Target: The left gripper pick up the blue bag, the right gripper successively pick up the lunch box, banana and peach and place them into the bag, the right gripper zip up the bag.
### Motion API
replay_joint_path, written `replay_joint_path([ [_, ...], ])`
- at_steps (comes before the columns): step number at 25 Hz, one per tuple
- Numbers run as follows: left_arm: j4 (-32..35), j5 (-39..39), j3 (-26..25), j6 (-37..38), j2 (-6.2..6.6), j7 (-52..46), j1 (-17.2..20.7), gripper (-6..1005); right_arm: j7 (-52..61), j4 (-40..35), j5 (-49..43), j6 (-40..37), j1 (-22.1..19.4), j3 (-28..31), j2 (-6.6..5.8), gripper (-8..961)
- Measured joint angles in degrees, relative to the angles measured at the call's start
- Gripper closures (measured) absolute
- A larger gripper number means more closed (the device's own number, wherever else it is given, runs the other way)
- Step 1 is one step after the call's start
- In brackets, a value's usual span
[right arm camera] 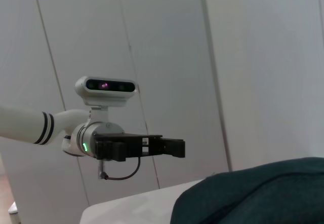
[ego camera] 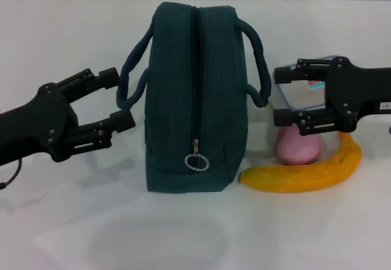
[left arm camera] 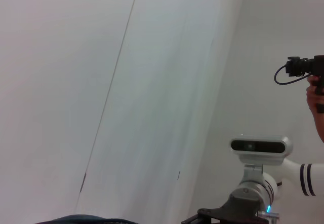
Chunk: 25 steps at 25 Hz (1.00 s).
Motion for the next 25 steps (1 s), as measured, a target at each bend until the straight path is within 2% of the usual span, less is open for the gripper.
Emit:
replay_joint_path([
  [4, 0.3, 0.0, -0.2, -0.1, 0.01, -1.5, -0.9, 108, 0.0, -0.1, 0.0, -0.2, -0.8, 0.5, 0.00, 138],
  [7, 2.5, 0.6, -1.7, -1.6, 0.62, -8.5, -2.7, 108, 0.1, -0.1, 0.0, -0.4, -1.2, 0.8, 0.03, 138],
  [11, 10.8, 6.0, -3.2, -7.2, 1.81, -25.9, -5.9, 109, -0.1, -0.1, 0.0, -0.5, -2.0, 0.8, -0.05, 138],
  [15, 17.8, 15.0, -3.2, -9.1, 1.99, -41.0, -9.8, 109, -0.6, -0.1, 0.0, -0.6, -3.8, 1.3, -0.46, 138],
  [21, 29.6, 26.5, -2.4, -9.8, 0.52, -57.9, -14.7, 110, -2.5, 0.4, 0.1, -0.8, -6.6, 3.7, -0.55, 138],
  [25, 32.7, 30.5, -0.1, -9.9, 0.02, -63.5, -16.8, 110, -2.8, 0.4, 0.1, -1.5, -8.0, 4.5, -0.57, 138],
])
